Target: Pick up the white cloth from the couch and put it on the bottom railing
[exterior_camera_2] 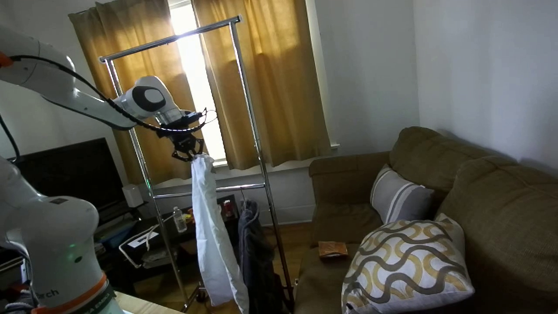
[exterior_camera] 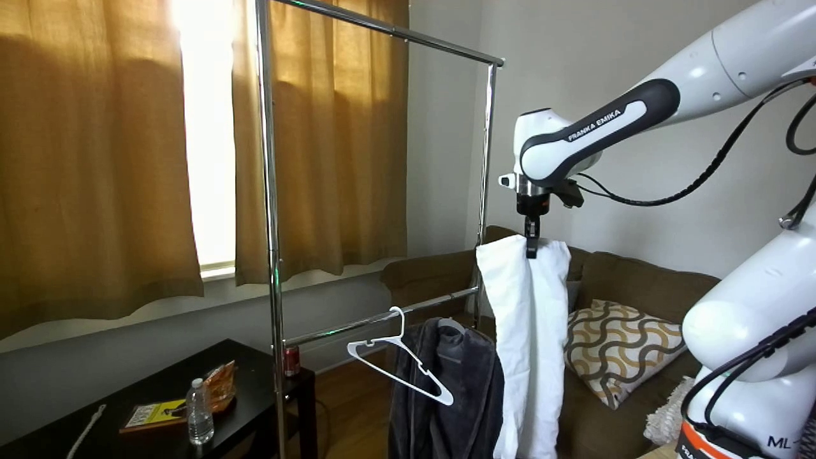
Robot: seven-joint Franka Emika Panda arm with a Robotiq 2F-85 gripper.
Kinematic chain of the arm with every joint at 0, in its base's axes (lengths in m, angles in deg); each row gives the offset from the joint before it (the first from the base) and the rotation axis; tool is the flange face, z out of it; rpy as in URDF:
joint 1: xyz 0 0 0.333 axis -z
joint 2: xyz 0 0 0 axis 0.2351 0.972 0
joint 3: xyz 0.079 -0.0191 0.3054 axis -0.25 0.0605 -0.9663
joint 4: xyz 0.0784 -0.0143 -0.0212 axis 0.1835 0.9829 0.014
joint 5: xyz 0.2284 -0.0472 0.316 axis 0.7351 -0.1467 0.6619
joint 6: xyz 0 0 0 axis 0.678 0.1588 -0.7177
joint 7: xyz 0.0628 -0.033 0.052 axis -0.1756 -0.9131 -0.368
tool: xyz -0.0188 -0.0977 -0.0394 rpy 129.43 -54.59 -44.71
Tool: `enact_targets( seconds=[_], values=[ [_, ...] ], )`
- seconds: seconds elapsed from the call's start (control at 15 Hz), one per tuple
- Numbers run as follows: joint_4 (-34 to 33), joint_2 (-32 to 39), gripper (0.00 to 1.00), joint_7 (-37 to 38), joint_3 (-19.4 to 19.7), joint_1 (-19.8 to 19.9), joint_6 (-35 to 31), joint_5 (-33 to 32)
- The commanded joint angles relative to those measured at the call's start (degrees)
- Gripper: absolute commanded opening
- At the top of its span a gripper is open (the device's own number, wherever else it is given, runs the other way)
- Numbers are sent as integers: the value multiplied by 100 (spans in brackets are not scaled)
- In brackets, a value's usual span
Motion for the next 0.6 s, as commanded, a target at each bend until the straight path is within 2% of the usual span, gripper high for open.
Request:
enact_targets(
  seconds=[0.0,0.33,0.53],
  values=[
    [-615,261,1,-521,-109,-320,-63,6],
    [-1531,926,1,-1555,-298,-694,-360,84],
    [-2071,1476,1,-2126,-422,-696,-738,-39]
  ],
)
